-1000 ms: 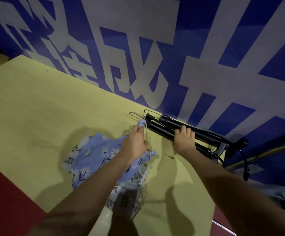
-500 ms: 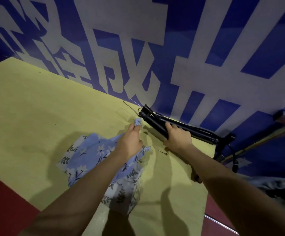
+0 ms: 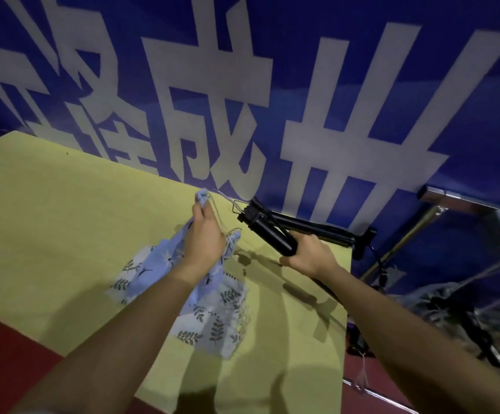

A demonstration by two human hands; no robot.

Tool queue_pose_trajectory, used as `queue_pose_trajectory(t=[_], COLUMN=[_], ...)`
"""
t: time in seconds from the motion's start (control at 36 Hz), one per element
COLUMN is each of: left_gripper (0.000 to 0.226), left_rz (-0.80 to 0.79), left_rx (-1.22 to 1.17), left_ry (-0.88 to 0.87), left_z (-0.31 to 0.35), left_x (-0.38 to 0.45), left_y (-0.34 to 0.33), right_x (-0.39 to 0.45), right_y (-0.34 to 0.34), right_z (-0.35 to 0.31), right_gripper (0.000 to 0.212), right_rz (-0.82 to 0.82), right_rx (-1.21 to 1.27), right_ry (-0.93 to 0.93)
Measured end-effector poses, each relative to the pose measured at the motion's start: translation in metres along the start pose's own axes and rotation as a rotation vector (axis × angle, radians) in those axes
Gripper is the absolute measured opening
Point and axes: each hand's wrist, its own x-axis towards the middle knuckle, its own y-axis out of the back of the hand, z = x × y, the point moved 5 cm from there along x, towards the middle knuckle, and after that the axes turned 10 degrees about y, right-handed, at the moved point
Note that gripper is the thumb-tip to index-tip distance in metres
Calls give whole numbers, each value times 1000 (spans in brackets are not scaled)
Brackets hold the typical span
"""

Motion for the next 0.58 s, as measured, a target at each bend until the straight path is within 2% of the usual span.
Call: queue_pose_trajectory(t=[0.11,0.25,0.39,0.5,0.58], left_gripper=[71,73,73,59,63], left_rz=[28,9,-48,-135,-151], left_rx=[-111,25,128,156,194], left_ry=[7,-89,-207,-345,-388], left_z=[-2,0,9,9,9], left_x=[-6,-7,-15,-18,-18], left_y=[12,16,20,18,24], right_x=[-9,-14,-17,-18,-20], right_y=[3,8,10,11,10], right_z=[-7,-23,-37,-39,-35], right_gripper=[45,31,37,34,40], right_rz=[-1,-25,-67,-89,-106], right_rx=[-20,-55,-153,-174,-180], right_ry=[4,60,132,162,159])
